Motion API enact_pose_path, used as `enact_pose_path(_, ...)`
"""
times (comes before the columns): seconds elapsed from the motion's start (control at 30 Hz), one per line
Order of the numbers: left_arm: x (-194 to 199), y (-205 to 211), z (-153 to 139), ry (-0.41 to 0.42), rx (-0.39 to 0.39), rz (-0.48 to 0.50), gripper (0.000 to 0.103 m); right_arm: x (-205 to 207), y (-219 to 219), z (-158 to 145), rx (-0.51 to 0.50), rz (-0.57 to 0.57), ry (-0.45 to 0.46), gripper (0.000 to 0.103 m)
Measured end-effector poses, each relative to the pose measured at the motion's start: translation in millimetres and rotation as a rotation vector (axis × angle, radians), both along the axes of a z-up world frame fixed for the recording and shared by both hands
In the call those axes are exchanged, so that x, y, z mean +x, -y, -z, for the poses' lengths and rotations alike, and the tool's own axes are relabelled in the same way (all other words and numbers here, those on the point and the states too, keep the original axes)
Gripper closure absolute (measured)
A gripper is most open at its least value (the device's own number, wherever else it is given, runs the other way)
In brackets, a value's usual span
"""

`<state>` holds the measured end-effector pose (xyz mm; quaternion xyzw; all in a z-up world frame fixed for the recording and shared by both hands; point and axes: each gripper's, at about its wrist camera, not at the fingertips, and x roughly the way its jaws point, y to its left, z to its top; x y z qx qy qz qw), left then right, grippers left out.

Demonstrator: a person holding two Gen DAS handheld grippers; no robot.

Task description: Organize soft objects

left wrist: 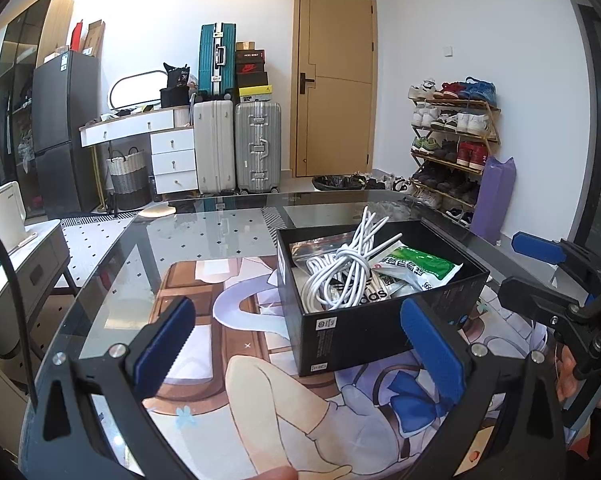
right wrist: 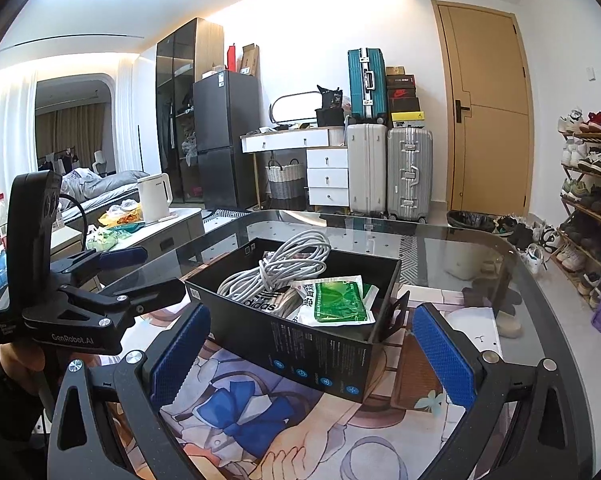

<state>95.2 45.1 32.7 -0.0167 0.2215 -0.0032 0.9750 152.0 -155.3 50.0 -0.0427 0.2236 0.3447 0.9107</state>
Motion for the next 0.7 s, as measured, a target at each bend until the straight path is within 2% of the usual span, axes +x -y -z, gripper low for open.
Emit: enact_pose_path(0.7, 2.8, -3.0, 1.5, -0.011, -0.018, 0.000, 0.000, -1.4, 1.8, 0.1, 0.006, 0.001, 0.007, 0.001)
